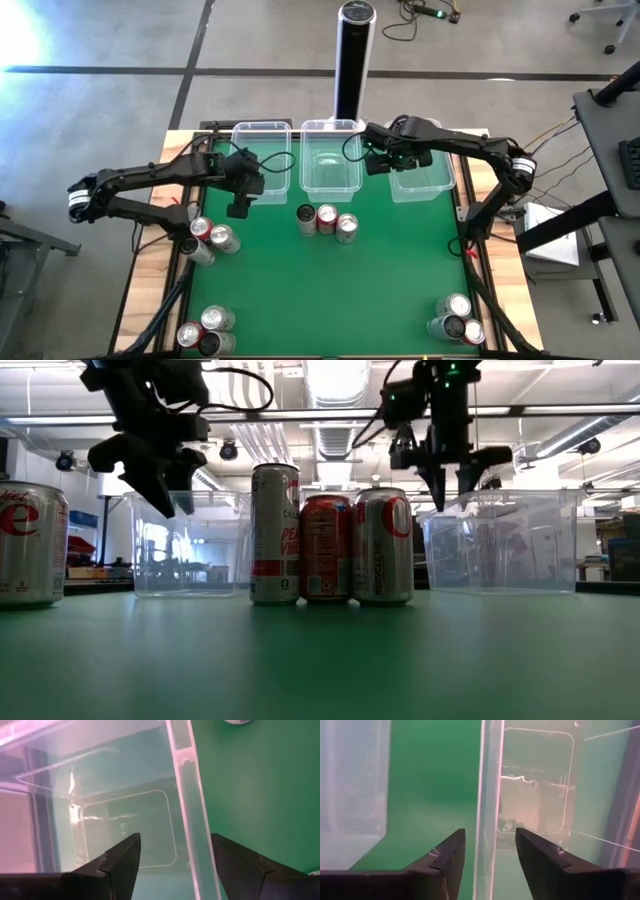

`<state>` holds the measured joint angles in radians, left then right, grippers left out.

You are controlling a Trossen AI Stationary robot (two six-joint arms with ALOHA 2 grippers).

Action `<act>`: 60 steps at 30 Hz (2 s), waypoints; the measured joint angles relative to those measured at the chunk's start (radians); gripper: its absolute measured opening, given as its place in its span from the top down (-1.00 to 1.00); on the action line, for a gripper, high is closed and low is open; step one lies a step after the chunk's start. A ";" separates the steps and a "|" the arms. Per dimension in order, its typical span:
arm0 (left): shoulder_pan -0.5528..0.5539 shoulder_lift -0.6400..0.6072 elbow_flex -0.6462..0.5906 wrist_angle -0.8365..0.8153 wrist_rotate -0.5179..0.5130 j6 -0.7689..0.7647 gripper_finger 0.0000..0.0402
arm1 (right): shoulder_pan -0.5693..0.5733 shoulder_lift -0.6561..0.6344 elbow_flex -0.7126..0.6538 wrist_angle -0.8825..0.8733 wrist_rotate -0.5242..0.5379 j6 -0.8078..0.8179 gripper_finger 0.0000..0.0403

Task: Sort soda cans
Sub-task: Adjust the transparent bins, then put the top middle silver soda can into the top middle transparent bin

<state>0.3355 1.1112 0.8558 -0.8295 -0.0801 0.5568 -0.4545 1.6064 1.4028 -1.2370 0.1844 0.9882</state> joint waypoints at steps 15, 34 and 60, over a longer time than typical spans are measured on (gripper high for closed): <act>0.000 -0.049 0.000 -0.017 -0.031 0.079 -0.11 | 0.000 0.030 -0.021 0.116 -0.071 0.105 0.90; 0.000 0.024 0.000 0.055 -0.010 0.007 -0.11 | 0.013 0.039 -0.021 0.257 -0.084 0.120 0.73; 0.005 -0.027 0.096 -0.010 0.077 -0.183 -0.13 | 0.281 -0.232 -0.021 0.306 -0.061 -0.320 -0.52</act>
<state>0.3410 1.0841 0.9523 -0.8391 -0.0032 0.3743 -0.1739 1.3747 1.3819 -0.9313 0.1234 0.6681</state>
